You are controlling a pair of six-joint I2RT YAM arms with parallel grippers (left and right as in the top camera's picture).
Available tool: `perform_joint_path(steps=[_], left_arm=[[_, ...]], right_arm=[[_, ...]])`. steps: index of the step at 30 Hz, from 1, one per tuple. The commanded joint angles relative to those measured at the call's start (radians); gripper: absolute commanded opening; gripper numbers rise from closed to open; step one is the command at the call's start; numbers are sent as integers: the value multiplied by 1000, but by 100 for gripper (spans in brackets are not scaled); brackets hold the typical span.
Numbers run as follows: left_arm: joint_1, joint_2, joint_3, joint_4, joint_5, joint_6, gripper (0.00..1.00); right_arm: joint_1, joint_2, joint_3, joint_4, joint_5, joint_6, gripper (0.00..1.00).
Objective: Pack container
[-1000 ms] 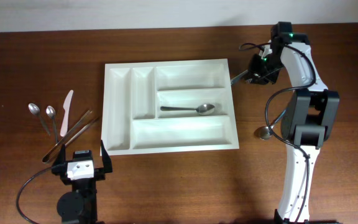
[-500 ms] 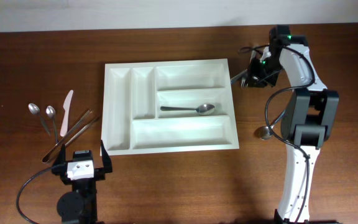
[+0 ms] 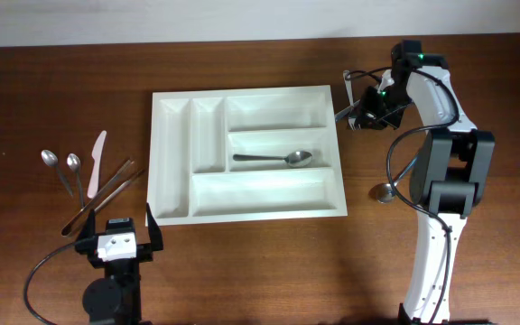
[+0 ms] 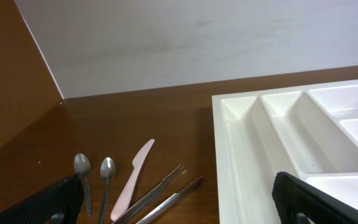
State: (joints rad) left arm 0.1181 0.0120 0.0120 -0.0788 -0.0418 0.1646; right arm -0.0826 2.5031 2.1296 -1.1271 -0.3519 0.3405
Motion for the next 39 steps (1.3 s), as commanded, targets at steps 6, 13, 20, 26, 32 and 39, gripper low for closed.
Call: perform_joint_path(steps=[6, 13, 20, 26, 32, 39], left_arm=[[-2, -6, -3, -2, -7, 12, 99], [-2, -6, -3, -2, -7, 12, 99], [-2, -6, -3, -2, -7, 12, 99], [-2, -6, -3, -2, -7, 12, 99], [-2, -6, -3, -2, -7, 13, 99], [-2, -6, -3, -2, -7, 12, 99]], right_arm=[[5, 30, -43, -10, 15, 8, 5], [5, 31, -43, -9, 15, 5, 4], [3, 30, -42, 22, 14, -27, 9], [5, 29, 12, 30, -4, -80, 25], [5, 28, 85, 34, 1, -101, 36], [24, 28, 153, 92, 2, -177, 50]])
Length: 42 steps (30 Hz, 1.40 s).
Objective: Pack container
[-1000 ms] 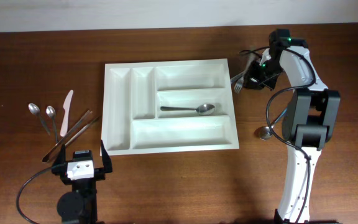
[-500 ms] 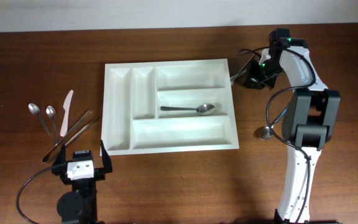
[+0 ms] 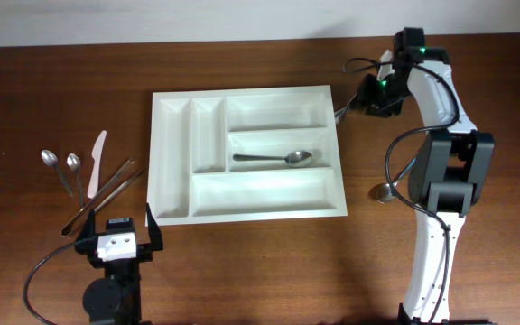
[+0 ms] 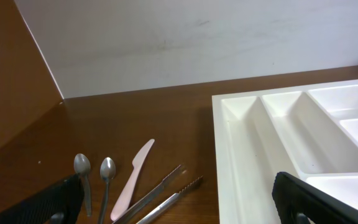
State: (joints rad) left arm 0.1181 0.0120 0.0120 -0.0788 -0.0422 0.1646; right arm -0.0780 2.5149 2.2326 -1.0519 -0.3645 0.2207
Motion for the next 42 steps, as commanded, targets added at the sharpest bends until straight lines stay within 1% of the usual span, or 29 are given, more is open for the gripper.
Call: perform_joint_path(steps=[1, 7, 18, 27, 42], left_arm=[[-2, -6, -3, -2, -6, 12, 99], [-2, -6, -3, -2, -6, 12, 99], [-2, -6, -3, -2, -6, 12, 99], [-2, -6, -3, -2, -6, 12, 99], [-2, -6, -3, -2, -6, 12, 99]], right_arm=[[24, 16, 54, 25, 35, -57, 52], [47, 18, 55, 83, 171, -56, 53], [66, 18, 55, 216, 300, -48, 53], [70, 73, 55, 223, 300, -28, 53], [90, 85, 55, 256, 298, -29, 52]])
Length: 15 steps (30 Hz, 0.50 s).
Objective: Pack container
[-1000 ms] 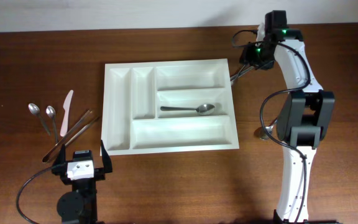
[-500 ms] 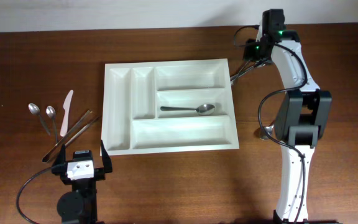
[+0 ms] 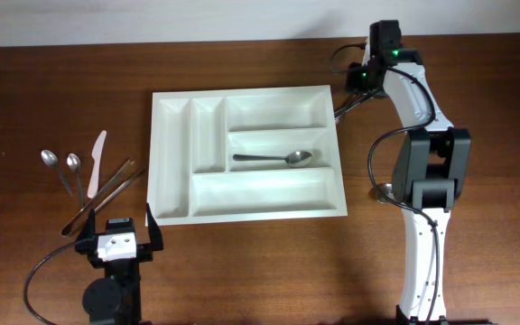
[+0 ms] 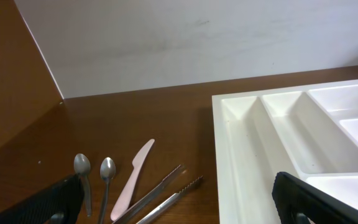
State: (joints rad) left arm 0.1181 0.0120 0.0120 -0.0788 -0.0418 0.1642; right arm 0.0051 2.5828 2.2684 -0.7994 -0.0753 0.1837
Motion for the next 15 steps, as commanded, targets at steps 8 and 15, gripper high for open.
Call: perform_joint_path(steps=[8, 15], left_arm=[[-2, -6, -3, -2, -7, 13, 99], [-2, -6, -3, -2, -7, 13, 99]], right_arm=[[9, 57, 19, -71, 8, 8, 46], [8, 74, 19, -125, 10, 8, 40]])
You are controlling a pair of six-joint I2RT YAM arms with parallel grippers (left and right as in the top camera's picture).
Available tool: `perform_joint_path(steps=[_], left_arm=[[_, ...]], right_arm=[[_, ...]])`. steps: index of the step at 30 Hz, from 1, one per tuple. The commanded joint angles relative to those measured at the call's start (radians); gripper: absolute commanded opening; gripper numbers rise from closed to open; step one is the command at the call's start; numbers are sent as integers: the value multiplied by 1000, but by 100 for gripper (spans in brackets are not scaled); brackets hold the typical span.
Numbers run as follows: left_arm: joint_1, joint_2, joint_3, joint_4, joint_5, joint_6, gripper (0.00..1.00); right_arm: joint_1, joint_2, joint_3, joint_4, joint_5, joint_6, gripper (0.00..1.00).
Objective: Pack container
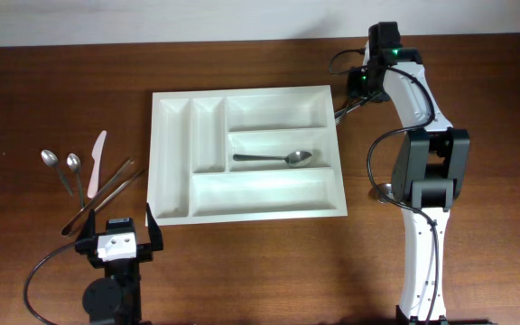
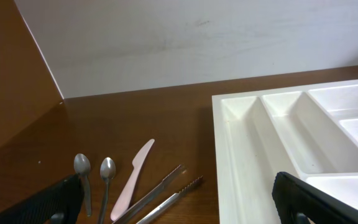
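The white cutlery tray (image 1: 154, 158) lies mid-table with one spoon (image 1: 274, 159) in its middle right compartment. Left of it on the wood lie two spoons (image 1: 61, 168), a pink knife (image 1: 94, 162) and metal tongs (image 1: 106, 193). My right gripper (image 1: 359, 90) hangs just beyond the tray's far right corner, shut on a thin metal utensil (image 1: 341, 111) whose tip points at the tray's edge. My left gripper (image 1: 117, 236) rests open at the front left. In the left wrist view its fingers (image 2: 48, 200) frame the tongs (image 2: 160, 196), the knife (image 2: 135, 177) and the tray (image 2: 229, 155).
Another spoon (image 1: 384, 191) lies on the table at the right, partly behind the right arm's lower link (image 1: 431, 171). A pale wall runs along the far table edge. Bare wood shows in front of the tray.
My right wrist has shifted very slightly toward the front, still at the tray's far right corner with the utensil. The left arm and the loose cutlery are unmoved.
My right gripper was low at the tray's right side, around a metal utensil on the table. Then it stood nearer the far edge with the utensil pointing toward the tray. Later the arm was turned further back and left, where it is now. The left arm never moved.
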State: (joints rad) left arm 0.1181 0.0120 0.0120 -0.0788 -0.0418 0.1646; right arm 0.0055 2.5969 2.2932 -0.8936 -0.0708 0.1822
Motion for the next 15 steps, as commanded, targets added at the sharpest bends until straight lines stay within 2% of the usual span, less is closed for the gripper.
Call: perform_joint_path(steps=[1, 5, 15], left_arm=[[-2, -6, -3, -2, -7, 12, 99], [-2, -6, -3, -2, -7, 12, 99], [-2, -6, -3, -2, -7, 12, 99]], right_arm=[[6, 60, -6, -39, 5, 9, 40], [-2, 60, -6, -85, 10, 10, 36], [-30, 60, -6, -184, 42, 9, 35]])
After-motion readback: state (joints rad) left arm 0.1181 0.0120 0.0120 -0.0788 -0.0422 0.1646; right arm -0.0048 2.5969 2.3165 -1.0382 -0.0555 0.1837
